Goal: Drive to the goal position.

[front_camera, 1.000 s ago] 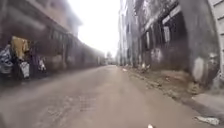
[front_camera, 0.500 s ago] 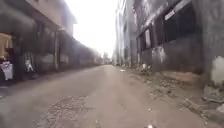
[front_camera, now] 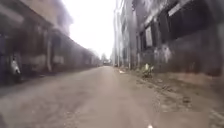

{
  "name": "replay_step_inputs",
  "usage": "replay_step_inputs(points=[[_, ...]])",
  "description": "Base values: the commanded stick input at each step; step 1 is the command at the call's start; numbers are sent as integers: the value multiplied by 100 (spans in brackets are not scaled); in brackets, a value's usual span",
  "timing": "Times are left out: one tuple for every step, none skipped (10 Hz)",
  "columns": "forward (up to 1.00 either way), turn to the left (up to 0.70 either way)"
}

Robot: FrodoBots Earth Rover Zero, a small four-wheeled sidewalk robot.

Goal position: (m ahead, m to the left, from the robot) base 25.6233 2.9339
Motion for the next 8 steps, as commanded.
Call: replay_step_inputs(points=[[100, -2], [100, 0], [100, 0], [100, 0], [100, 0], [100, 0], [100, 0], [100, 0]])
